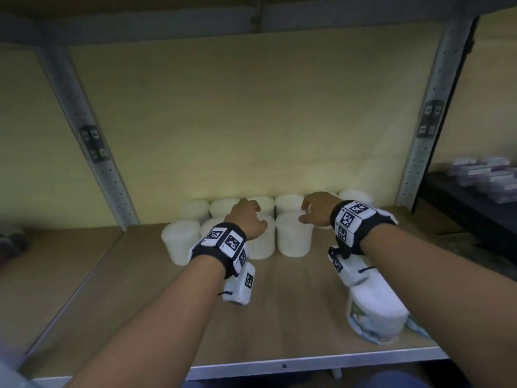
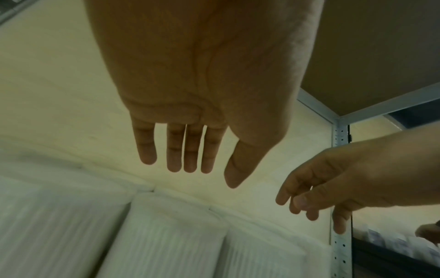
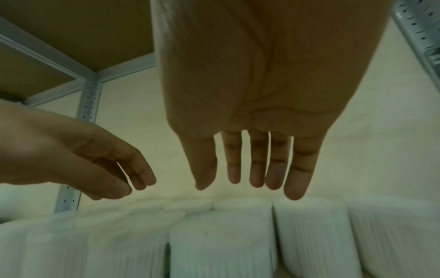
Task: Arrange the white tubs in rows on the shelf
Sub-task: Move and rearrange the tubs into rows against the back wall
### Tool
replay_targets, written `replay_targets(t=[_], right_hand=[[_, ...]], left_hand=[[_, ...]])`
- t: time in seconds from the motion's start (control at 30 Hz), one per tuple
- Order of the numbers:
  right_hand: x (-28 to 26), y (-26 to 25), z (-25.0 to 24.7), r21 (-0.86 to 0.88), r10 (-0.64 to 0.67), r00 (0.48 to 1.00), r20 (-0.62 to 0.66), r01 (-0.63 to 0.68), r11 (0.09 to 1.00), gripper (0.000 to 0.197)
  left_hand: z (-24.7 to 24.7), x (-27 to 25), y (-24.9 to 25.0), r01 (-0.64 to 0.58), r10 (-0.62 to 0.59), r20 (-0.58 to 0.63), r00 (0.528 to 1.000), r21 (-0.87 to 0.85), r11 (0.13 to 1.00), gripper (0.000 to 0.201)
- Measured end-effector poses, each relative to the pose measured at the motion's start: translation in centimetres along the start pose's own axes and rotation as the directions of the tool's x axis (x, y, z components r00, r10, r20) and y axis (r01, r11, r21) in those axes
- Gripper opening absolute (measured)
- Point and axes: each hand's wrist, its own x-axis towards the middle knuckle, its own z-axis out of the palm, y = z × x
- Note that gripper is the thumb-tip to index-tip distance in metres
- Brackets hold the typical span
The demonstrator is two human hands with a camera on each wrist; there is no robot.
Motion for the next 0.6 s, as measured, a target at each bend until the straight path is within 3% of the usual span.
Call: replay_targets(t=[0.27, 0.4, 0.6], right_hand=[[3.9, -1.8, 1.3, -0.148, -0.011, 0.997, 0.078, 0.022, 0.989, 0.062], [4.7, -1.9, 2.3, -0.187, 0.068, 0.988, 0.135, -0.042, 0.982, 0.075], [4.7, -1.8, 2.7, -0.228, 0.028, 0.996, 0.090, -0.007, 0.974, 0.066]], left_hand=[[2.1, 2.2, -1.4, 0.006, -0.009, 0.052, 0.999, 0.047, 0.999, 0.059], [2.7, 2.8, -1.6, -0.003, -0.001, 0.048, 0.999, 0.093, 0.996, 0.059], [2.8, 3.2, -1.8, -0.012, 0.003, 0.058, 0.998, 0.144, 0.989, 0.058]])
